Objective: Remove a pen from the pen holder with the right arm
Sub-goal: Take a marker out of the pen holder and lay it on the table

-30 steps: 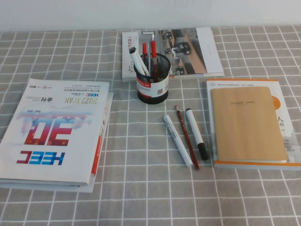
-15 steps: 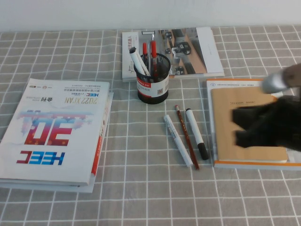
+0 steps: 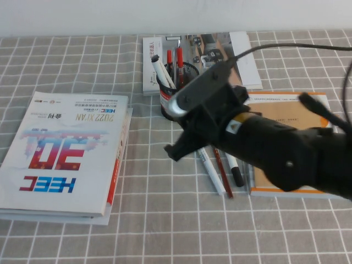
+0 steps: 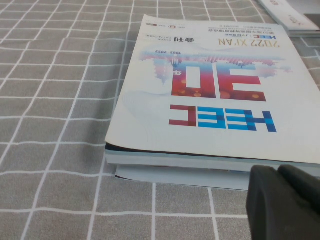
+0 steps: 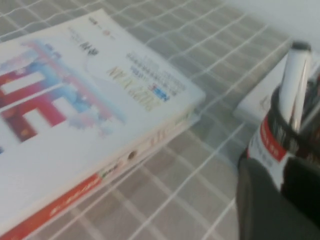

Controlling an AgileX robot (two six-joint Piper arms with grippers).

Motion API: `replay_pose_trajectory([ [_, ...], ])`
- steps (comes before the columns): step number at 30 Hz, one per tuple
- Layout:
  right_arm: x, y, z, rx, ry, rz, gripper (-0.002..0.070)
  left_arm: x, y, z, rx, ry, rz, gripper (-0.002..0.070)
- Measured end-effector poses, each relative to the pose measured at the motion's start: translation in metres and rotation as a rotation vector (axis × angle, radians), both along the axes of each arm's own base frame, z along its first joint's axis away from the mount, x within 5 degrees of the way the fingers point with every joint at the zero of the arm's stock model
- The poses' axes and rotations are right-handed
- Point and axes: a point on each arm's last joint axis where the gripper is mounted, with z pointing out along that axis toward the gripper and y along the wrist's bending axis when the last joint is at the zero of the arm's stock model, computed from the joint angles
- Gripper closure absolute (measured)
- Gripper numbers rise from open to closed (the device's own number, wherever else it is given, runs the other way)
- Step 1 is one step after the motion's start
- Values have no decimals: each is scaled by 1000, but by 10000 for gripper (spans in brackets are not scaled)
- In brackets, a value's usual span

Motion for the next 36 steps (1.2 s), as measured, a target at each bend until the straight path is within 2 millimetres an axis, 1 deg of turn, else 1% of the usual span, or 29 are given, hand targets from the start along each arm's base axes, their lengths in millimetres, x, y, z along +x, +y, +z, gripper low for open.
replay_pose_trajectory([
  [1,4,4,0,2,-21,-3,570,0,0,0,0,0,0,680],
  [2,11,8,-2,8,-40,-15,524,0,0,0,0,0,0,680],
  [6,32,22,-11,36,-130,-68,322,0,0,0,0,0,0,680],
  [7,36,24,-11,36,-156,-81,285,0,0,0,0,0,0,680],
  [9,48,31,-14,28,-188,-118,248,0,0,0,0,0,0,680],
  [12,65,41,-15,17,-207,-166,234,0,0,0,0,0,0,680],
  [15,77,52,-19,7,-218,-181,230,0,0,0,0,0,0,680],
  [22,98,77,-26,-5,-229,-203,228,0,0,0,0,0,0,680],
  [28,116,90,-31,-42,-244,-244,228,0,0,0,0,0,0,680],
  [36,130,100,-39,-41,-229,-284,228,0,0,0,0,0,0,680],
])
